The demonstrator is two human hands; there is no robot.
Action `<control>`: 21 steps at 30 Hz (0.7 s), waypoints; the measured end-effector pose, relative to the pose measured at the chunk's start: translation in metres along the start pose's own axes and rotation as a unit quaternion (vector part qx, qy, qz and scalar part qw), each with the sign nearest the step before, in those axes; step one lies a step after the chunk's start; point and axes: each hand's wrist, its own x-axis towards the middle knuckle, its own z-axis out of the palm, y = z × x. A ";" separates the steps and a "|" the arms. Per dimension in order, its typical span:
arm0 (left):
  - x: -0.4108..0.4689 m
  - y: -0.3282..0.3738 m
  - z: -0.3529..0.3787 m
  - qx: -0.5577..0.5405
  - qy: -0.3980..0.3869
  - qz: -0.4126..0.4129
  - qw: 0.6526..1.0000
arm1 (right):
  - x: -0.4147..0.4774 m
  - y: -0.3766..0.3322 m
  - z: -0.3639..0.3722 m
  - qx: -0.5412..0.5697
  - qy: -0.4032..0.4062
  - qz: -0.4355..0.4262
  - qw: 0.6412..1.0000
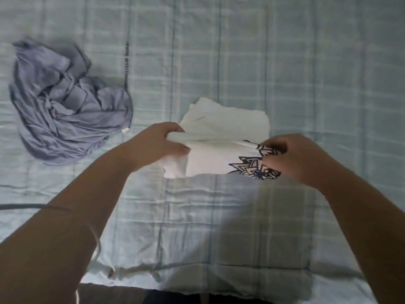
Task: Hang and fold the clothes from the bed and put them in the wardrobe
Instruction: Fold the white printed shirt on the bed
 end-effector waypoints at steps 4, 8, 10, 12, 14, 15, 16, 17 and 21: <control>0.026 0.003 -0.012 -0.243 -0.058 -0.026 0.968 | 0.050 -0.007 -0.020 0.137 -0.007 0.067 0.988; 0.041 -0.003 -0.012 -0.332 -0.005 -0.018 0.943 | 0.087 0.002 -0.020 0.286 -0.027 0.181 0.941; 0.046 -0.006 -0.004 -0.220 0.054 0.000 0.974 | 0.094 0.010 -0.018 0.370 -0.065 0.219 0.901; 0.051 -0.012 0.007 -0.168 0.122 0.000 0.978 | 0.093 0.019 -0.019 0.438 -0.103 0.212 0.867; 0.054 -0.015 0.017 -0.174 0.184 -0.005 0.967 | 0.085 0.022 -0.021 0.504 -0.118 0.169 0.839; 0.054 -0.014 0.022 -0.166 0.212 -0.011 0.963 | 0.078 0.021 -0.020 0.522 -0.113 0.145 0.833; 0.055 -0.012 0.027 -0.145 0.239 -0.018 0.960 | 0.071 0.020 -0.016 0.520 -0.092 0.123 0.840; 0.057 -0.012 0.031 -0.118 0.268 -0.021 0.956 | 0.064 0.018 -0.009 0.490 -0.054 0.103 0.864; 0.065 -0.003 0.042 -0.035 0.333 -0.028 0.942 | 0.056 0.012 0.029 0.187 0.172 0.034 0.967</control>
